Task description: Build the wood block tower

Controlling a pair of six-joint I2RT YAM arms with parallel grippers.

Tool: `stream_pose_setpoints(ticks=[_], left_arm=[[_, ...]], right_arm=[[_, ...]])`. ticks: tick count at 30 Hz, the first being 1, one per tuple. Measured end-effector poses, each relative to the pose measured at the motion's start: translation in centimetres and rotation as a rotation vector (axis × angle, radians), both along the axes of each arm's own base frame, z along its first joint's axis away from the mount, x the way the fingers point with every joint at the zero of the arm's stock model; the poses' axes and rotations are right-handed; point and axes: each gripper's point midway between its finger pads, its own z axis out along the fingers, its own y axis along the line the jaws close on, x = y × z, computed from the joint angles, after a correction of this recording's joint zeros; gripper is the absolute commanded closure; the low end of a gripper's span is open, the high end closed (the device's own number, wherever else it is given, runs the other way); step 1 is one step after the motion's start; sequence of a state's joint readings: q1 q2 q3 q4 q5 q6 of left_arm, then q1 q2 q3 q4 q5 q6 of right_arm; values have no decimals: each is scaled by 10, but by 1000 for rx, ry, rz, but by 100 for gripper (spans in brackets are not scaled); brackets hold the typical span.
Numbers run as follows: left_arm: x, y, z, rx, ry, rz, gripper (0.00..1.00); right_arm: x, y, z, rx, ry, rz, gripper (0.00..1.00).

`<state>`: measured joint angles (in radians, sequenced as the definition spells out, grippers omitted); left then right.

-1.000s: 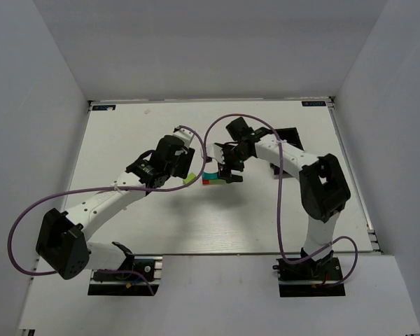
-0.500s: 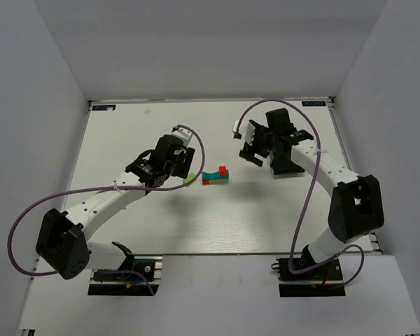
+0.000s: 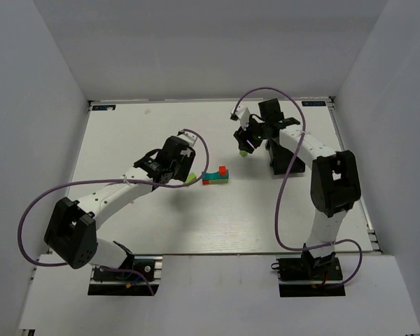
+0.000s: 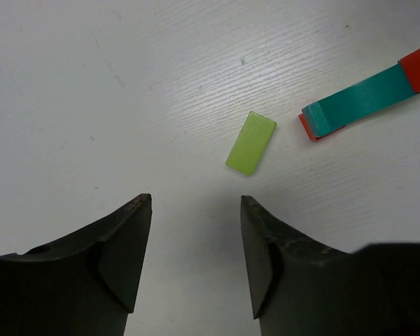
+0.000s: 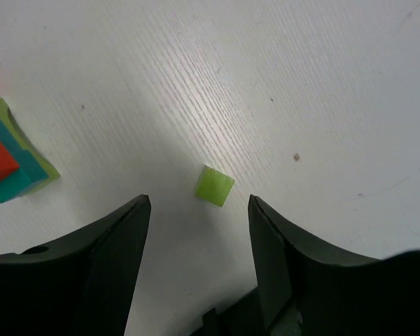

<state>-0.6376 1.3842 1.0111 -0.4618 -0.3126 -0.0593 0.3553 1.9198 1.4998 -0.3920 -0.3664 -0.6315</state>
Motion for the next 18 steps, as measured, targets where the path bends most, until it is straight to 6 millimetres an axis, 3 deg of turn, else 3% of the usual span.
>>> stream_pose_setpoints(ticks=[2, 3, 6, 7, 9, 10, 12, 13, 18], left_arm=[[-2, 1, -8, 14, 26, 2, 35], [-2, 2, -10, 23, 33, 3, 42], [-3, 8, -9, 37, 27, 29, 81], [-3, 9, -4, 35, 14, 34, 81], [-3, 11, 8, 19, -27, 27, 73], [-3, 10, 14, 6, -48, 16, 57], [-4, 7, 22, -13, -67, -14, 49], [-3, 3, 23, -22, -66, -31, 40], [-3, -11, -19, 33, 62, -108, 35]], right_arm=[[-9, 1, 11, 25, -42, 34, 36], [-17, 2, 20, 47, -68, 68, 36], [-52, 10, 49, 99, -155, 257, 57], [-62, 16, 61, 121, -190, 330, 73], [-79, 29, 82, 168, -250, 455, 87], [-86, 34, 88, 188, -263, 498, 88], [-100, 43, 93, 225, -267, 574, 88], [-105, 45, 92, 235, -260, 601, 88], [-131, 42, 85, 272, -226, 660, 82]])
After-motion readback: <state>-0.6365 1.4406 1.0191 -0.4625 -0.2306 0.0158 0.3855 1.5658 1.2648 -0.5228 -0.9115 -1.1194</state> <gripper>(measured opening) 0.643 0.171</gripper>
